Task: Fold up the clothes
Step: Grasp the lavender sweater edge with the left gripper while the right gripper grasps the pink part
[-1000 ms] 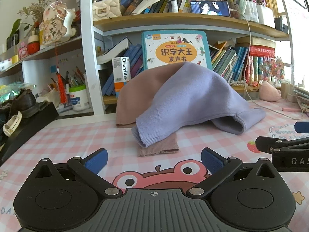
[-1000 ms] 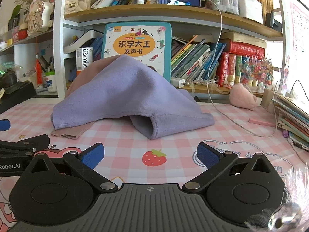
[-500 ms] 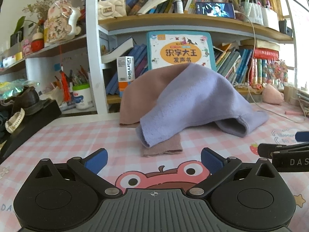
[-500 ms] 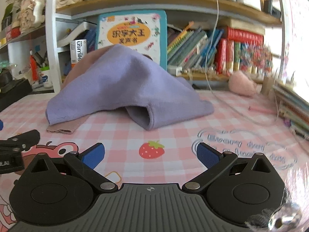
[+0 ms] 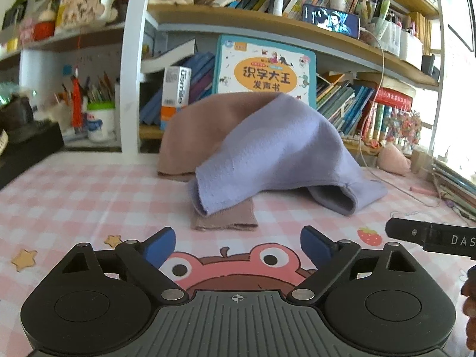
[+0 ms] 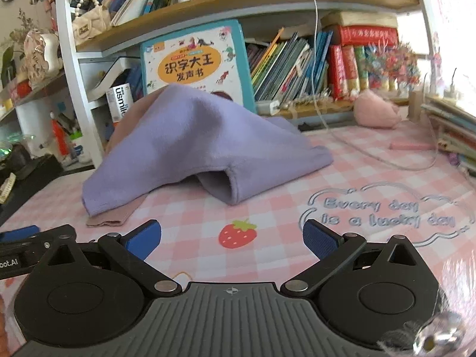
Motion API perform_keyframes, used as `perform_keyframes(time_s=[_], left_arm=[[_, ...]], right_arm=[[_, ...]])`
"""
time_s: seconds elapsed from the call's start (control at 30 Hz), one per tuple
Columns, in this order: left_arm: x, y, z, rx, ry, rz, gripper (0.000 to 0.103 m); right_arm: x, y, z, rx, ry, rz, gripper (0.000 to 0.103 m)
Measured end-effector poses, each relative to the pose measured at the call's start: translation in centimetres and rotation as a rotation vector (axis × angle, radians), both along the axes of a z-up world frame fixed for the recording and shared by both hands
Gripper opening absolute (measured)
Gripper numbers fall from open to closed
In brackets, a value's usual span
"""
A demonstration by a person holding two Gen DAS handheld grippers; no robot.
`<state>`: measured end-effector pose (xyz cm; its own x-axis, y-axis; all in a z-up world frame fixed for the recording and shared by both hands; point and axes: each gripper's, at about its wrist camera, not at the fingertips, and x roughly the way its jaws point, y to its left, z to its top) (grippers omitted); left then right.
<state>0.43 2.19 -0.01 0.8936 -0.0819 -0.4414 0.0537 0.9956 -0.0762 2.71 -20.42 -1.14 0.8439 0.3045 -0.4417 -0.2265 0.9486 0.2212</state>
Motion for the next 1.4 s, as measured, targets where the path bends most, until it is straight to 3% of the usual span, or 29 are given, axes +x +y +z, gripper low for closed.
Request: perform_keyframes(time_s=[0.13,0.27,0.53,0.6,0.8,0.9,0.93,1.0,1.03,1.07,1.13,1.33,1.4], left_arm=[[1.0,-1.1,-0.2,0.106,0.02,-0.055,0.094],[1.7,-2.0,-0.1,0.219,-0.016,-0.108,0.094],[4.7,-2.4,0.5,0.336,-0.074,-0.154,0.094],[5.8,-2.4,0.7,0.35,-0.085,-0.133,0.094],[10.0,-2.9,0.1,0.433,-0.087,-0.105,0.094],[11.9,-3.1,-0.5,0.428,-0.06,-0.109,0.093],[12.6,-3.1,-0.7,0.426,-0.05,-0.11,0.089],[13.3,-2.8,-0.7,0.373,-0.024,-0.125,0.059],[13.4,-2.5,-0.5,0.336,-0.008,-0.142,0.034],[13.5,-2.2,-0.3,0.298,0.007,-0.16,0.023],[13.1,-1.5,0.2,0.224,0.024,-0.196,0.011],[8.7,1.2,4.2,0.006,-0.023,-0.278,0.008],[6.9,1.8,5.7,-0.049,-0.043,-0.301,0.008]], right_arm=[[1.3,0.3,0.0,-0.025,0.028,0.036,0.103],[3.0,0.6,0.4,-0.05,0.037,0.079,0.103],[7.3,1.7,1.1,-0.112,0.029,0.123,0.095],[8.1,1.7,0.7,-0.092,0.043,0.121,0.089],[9.3,0.9,-0.9,0.007,0.106,0.116,0.087],[9.9,0.6,-1.4,0.027,0.129,0.114,0.087],[10.0,0.5,-1.5,0.032,0.131,0.115,0.087],[10.3,0.4,-1.5,0.042,0.128,0.111,0.087],[10.4,0.3,-1.5,0.049,0.13,0.108,0.087],[10.5,0.1,-1.5,0.06,0.133,0.105,0.087],[10.5,-0.4,-1.7,0.1,0.14,0.11,0.087],[10.5,-0.9,-1.6,0.242,0.184,0.183,0.087],[10.4,-0.3,-1.6,0.228,0.193,0.193,0.087]])
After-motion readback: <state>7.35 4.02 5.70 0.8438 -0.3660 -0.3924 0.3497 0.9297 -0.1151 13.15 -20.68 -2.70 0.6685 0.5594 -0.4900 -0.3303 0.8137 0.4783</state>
